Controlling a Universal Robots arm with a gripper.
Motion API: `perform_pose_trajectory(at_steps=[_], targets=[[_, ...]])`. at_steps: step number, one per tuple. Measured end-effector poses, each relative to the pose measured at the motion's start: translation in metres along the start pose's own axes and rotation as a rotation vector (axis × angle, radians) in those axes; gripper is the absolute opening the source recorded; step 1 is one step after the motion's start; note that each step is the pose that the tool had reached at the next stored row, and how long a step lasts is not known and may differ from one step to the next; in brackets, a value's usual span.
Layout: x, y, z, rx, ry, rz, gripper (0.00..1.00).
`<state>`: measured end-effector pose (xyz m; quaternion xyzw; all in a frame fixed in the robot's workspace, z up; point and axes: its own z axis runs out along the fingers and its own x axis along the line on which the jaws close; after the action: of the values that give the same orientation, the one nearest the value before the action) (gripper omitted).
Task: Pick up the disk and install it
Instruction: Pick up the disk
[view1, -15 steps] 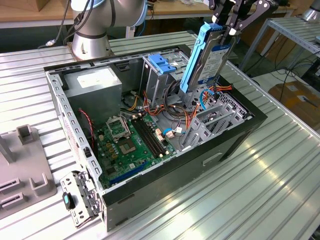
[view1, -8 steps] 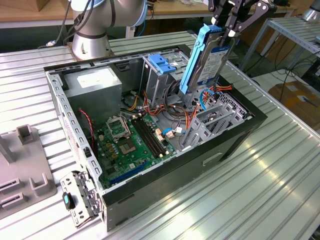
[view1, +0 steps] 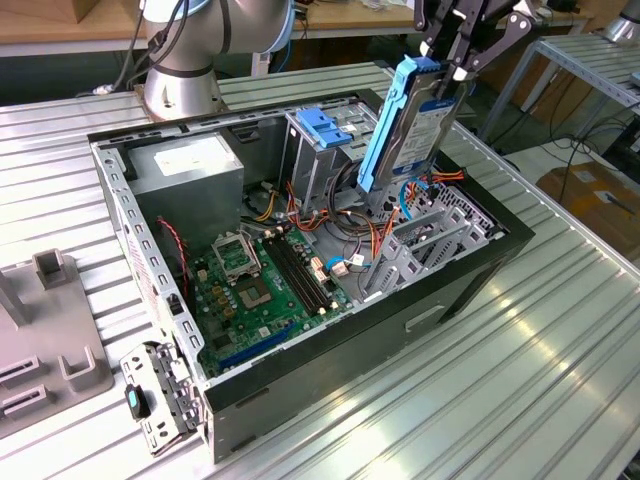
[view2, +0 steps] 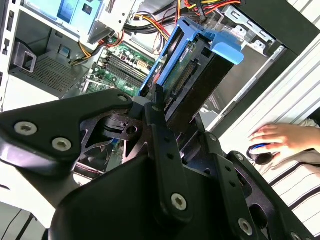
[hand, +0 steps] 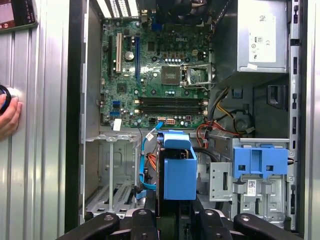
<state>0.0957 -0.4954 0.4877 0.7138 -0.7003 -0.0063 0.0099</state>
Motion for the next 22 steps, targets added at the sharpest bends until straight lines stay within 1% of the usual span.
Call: perform_pose_trajectory(at_steps=[10, 14, 15, 16, 18, 19, 22], targets=[[0.0000, -0.0001, 0.0004, 0.0000, 0.0000, 0.000, 0.35], [0.0000, -0.0040, 0.0003, -0.0004, 0.0000, 0.000, 0.35], [0.0000, -0.0039, 0.0004, -0.0005, -0.0001, 0.000, 0.35], [0.0001, -0.0039, -0.0004, -0.0005, 0.0003, 0.000, 0.35], [0.0002, -0.0038, -0.0055, -0.0005, 0.0011, 0.000, 0.35], [0.0001, -0.0038, -0.0088, -0.0005, 0.0025, 0.000, 0.35], [0.0002, -0.0037, -0.0132, -0.0006, 0.0047, 0.000, 0.35]])
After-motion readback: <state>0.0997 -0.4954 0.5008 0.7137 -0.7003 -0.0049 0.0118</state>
